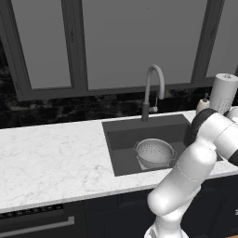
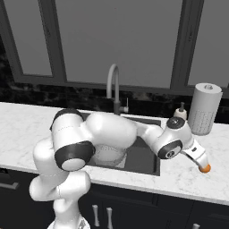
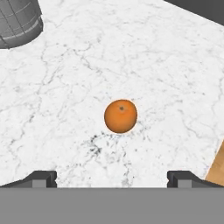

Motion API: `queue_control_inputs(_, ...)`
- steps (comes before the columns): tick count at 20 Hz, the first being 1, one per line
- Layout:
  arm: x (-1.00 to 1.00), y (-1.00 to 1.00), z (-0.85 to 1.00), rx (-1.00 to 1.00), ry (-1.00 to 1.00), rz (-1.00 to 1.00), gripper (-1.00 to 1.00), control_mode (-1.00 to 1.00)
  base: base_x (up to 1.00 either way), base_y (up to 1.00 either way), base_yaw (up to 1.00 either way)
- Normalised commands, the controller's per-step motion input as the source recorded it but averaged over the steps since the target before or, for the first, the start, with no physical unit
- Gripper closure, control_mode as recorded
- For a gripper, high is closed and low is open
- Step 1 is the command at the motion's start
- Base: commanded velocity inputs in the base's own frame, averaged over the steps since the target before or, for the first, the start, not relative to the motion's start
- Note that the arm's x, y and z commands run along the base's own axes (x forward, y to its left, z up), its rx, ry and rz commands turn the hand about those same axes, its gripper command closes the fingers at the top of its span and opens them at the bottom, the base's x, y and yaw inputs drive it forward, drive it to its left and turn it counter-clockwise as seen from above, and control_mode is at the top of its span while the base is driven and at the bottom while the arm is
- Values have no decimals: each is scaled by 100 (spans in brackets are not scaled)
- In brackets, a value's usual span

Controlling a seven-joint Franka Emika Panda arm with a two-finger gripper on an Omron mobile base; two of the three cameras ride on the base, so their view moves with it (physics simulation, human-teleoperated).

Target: Put the colander in the sink, put the tangerine in the colander, and turn on the sink faucet and pour water over the colander.

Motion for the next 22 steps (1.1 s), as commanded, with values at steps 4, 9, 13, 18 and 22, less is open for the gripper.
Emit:
queue_control_inputs(4, 11, -32, -32, 7, 0, 0, -100, -100, 0, 0, 0)
queue_control_inputs(9, 8, -29, -13, 7, 0, 0, -100, -100, 0, 0, 0)
queue_control_inputs(13, 0, -25, 0, 3, 0, 0, -100, -100, 0, 0, 0)
queue_control_inputs(18, 0, -30, 0, 0, 0, 0, -100, -100, 0, 0, 0)
queue_control_inputs(22, 0, -36, 0, 0, 2, 0, -100, -100, 0, 0, 0)
